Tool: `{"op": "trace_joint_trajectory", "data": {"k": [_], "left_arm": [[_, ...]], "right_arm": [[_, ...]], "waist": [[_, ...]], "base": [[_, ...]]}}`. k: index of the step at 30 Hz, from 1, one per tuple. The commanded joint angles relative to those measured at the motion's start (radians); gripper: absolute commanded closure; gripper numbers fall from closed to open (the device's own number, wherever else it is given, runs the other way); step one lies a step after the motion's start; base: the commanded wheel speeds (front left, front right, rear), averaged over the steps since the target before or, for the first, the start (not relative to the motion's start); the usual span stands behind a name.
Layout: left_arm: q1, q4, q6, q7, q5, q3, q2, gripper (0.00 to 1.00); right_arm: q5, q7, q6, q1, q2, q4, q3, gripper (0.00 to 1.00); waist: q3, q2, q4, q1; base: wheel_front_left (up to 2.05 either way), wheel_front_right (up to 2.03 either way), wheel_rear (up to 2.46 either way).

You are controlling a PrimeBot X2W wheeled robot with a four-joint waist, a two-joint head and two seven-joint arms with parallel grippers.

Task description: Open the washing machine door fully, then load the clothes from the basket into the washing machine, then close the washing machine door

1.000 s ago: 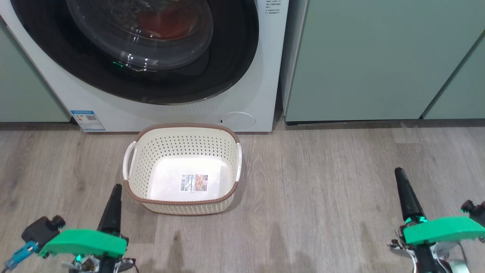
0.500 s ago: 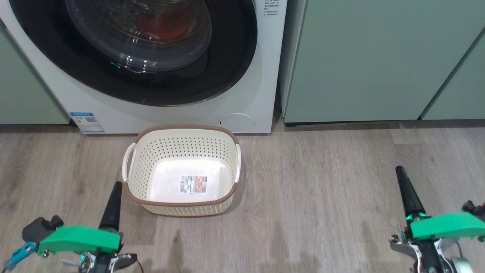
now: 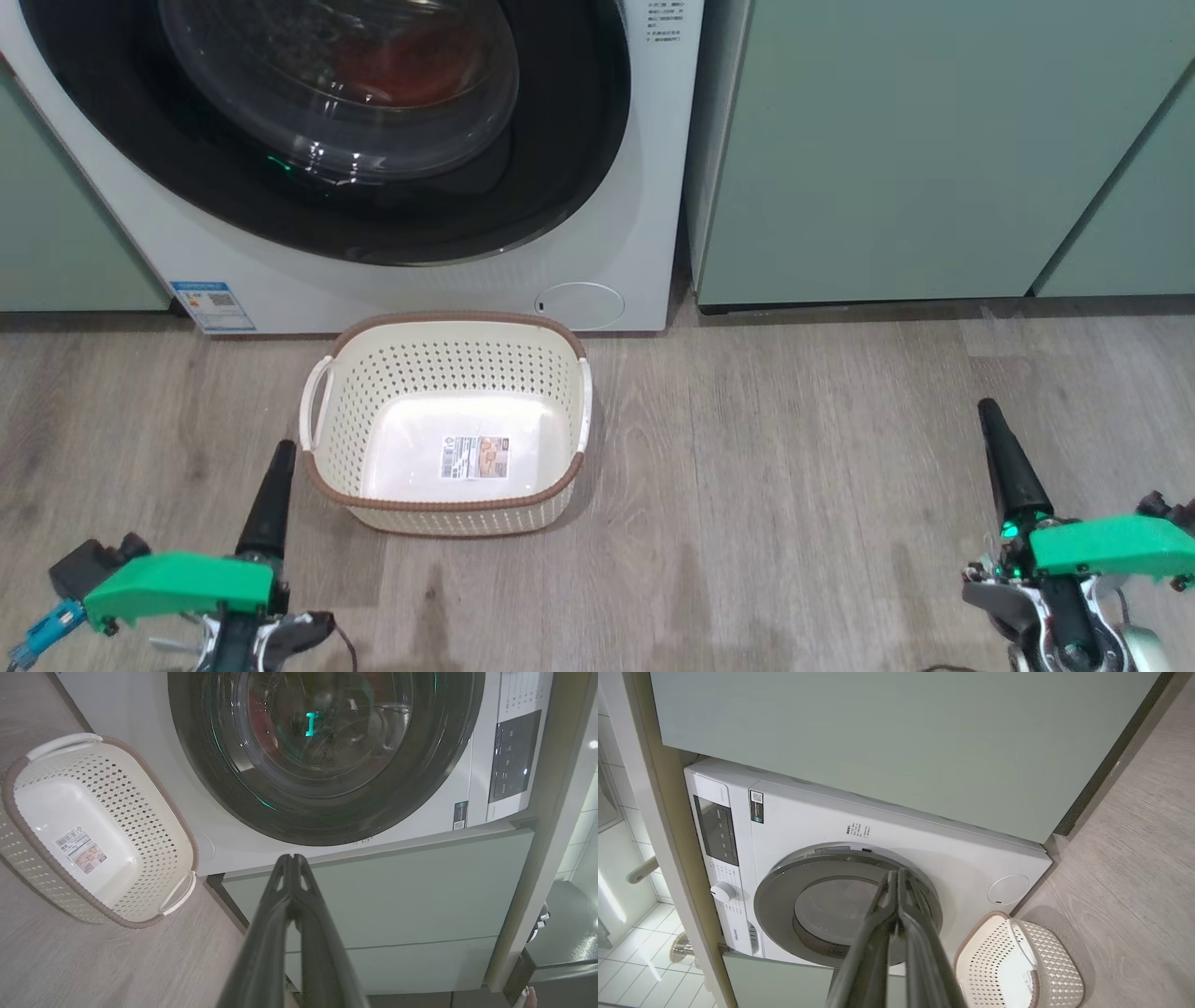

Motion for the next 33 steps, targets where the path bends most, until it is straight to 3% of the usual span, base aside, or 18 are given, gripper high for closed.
{"op": "trace_joint_trajectory", "data": {"k": [1, 22, 33], "left_arm": [[-0.057, -0.026, -0.009, 0.010, -0.027, 0.031, 0.004, 1.00], [-0.086, 0.002, -0.018, 0.068, -0.251, 0.054, -0.004, 1.00], [-0.087, 0.003, -0.018, 0.069, -0.257, 0.055, -0.004, 1.00]], "right_arm": [[0.027, 0.006, 0.000, -0.053, -0.018, -0.025, 0.014, 1.00], [0.245, 0.047, 0.000, -0.090, -0.018, 0.024, 0.007, 1.00], [0.247, 0.051, 0.000, -0.091, -0.015, 0.026, 0.003, 1.00]], "waist": [[-0.001, -0.0001, 0.000, 0.0000], [-0.009, -0.0001, -0.006, 0.0000], [-0.009, -0.0001, -0.006, 0.0000]], "base": [[0.00, 0.00, 0.00], [0.00, 0.00, 0.00], [0.00, 0.00, 0.00]]}}
